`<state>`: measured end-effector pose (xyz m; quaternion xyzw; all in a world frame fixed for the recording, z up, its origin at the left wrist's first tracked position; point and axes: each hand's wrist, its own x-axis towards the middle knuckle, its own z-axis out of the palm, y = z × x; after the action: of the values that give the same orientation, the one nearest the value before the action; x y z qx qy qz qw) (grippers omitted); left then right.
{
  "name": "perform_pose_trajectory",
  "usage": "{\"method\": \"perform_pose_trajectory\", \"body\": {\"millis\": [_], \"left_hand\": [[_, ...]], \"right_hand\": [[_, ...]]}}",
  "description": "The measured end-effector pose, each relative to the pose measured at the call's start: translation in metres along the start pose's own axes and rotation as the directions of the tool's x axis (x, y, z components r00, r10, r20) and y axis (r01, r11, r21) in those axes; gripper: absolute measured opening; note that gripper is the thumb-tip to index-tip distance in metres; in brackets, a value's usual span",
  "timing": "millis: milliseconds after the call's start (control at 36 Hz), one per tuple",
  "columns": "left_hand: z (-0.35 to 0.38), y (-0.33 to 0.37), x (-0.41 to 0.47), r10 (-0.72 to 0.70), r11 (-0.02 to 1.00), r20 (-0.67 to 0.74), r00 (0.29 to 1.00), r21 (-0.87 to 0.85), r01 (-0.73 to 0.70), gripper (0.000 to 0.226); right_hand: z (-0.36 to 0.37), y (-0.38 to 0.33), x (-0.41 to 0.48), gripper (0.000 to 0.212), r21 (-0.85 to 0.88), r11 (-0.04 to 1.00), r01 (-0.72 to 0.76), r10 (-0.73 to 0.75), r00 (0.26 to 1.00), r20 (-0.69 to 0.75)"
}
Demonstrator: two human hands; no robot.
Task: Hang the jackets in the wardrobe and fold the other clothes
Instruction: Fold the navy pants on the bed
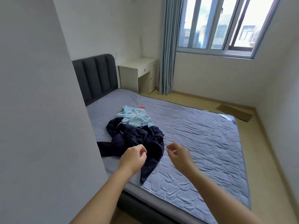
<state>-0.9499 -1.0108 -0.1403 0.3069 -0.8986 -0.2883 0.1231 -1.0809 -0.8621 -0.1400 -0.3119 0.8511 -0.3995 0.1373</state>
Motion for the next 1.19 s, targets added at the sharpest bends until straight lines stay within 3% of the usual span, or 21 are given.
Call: {"method": "perform_pose_trajectory", "body": {"millis": [222,417,528,667,833,972,1056,1111,1194], "left_hand": [[0.052,-0.025,0.147,-0.156,0.988,0.070,0.985,-0.005,0.156,0.013],[0.110,-0.103,0.251,-0.342,0.935,0.213,0.915,0.178,0.308,0.016],[0.141,-0.158,0.312,-0.406,0.904,0.255,0.877,0.252,0.345,0.018],[0.188,-0.238,0.383,-0.436,0.876,0.303,0.848,0.360,0.322,0.024],[0.242,-0.328,0.440,-0.573,0.788,0.266,0.775,0.440,0.431,0.079],[0.269,-0.392,0.472,-0.696,0.698,0.153,0.701,0.374,0.611,0.122],[0.287,-0.426,0.486,-0.732,0.680,0.153,0.663,0.211,0.702,0.129],[0.298,-0.444,0.490,-0.761,0.643,0.198,0.618,0.101,0.759,0.122],[0.307,-0.460,0.488,-0.748,0.664,0.147,0.647,0.149,0.733,0.068]], "right_hand": [[0.021,0.039,0.167,0.009,-0.068,0.991,-0.114,0.123,0.981,0.149],[0.079,0.089,0.279,0.012,-0.252,0.956,-0.148,0.213,0.943,0.256],[0.131,0.117,0.335,0.027,-0.262,0.951,-0.162,0.249,0.906,0.343],[0.218,0.159,0.392,0.061,-0.322,0.942,-0.095,0.252,0.834,0.491],[0.323,0.205,0.436,0.108,-0.358,0.928,-0.106,0.290,0.809,0.511],[0.378,0.232,0.475,0.127,-0.566,0.809,0.156,0.205,0.828,0.522],[0.404,0.252,0.489,0.116,-0.613,0.768,0.188,0.199,0.839,0.507],[0.415,0.261,0.498,0.091,-0.593,0.798,0.106,0.226,0.859,0.459],[0.414,0.263,0.513,0.034,-0.395,0.913,-0.096,0.239,0.914,0.329]]}}
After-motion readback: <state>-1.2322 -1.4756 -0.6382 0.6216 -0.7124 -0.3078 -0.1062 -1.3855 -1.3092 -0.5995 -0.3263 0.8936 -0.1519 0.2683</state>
